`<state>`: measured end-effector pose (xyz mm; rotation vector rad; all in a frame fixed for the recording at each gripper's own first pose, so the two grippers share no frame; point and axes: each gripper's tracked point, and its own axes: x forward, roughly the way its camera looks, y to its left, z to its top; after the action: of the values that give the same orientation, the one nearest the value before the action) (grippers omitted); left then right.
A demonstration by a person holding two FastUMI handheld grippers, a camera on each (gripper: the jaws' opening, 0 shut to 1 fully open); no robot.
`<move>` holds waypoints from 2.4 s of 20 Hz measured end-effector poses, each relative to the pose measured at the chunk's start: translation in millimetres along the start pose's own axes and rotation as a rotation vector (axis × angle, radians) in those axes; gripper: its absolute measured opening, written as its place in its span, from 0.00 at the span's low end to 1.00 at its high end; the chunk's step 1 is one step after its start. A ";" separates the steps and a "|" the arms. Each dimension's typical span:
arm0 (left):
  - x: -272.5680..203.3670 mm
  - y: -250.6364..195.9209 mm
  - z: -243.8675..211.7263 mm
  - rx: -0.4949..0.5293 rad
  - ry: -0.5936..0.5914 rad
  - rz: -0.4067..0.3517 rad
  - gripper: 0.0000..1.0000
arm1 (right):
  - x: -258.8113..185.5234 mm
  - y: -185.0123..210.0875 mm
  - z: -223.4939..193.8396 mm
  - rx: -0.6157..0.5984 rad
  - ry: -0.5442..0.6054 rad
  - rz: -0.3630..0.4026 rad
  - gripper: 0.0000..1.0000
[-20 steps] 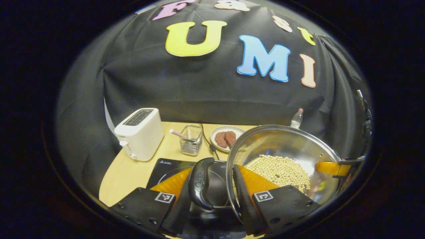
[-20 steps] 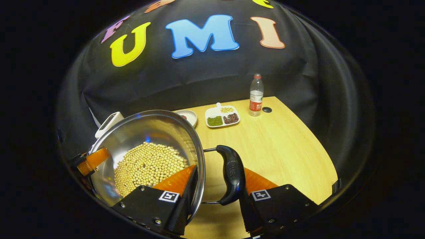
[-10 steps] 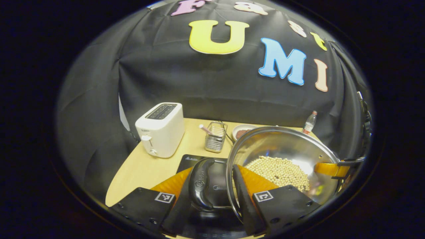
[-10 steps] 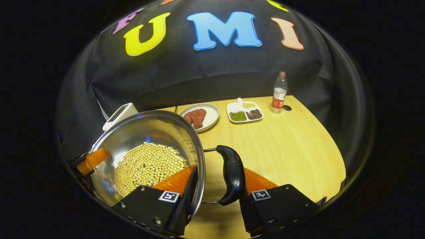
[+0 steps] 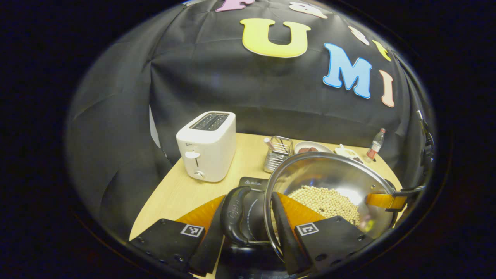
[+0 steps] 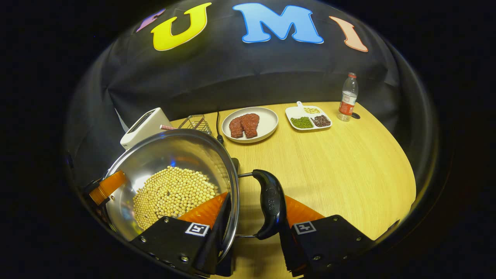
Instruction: First push the handle of the pot to place it horizontally, then grasp the pot with both hands and set it on the induction cooktop.
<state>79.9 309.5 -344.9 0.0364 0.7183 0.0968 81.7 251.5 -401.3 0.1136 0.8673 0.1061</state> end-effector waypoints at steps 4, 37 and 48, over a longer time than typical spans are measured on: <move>16.0 15.2 -4.8 -0.002 0.007 0.005 0.69 | 16.8 11.2 -3.2 -0.001 0.013 -0.001 0.64; -8.6 43.2 37.5 -0.063 -0.188 0.061 0.91 | 6.3 2.4 39.5 -0.107 -0.185 -0.067 0.80; -140.8 -134.4 134.3 0.022 -0.395 -0.028 0.89 | -151.8 -61.6 148.0 -0.100 -0.480 -0.049 0.79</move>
<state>73.2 161.5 -160.6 0.0642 0.3247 0.0522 100.4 161.2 -200.7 0.0213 0.3846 0.0721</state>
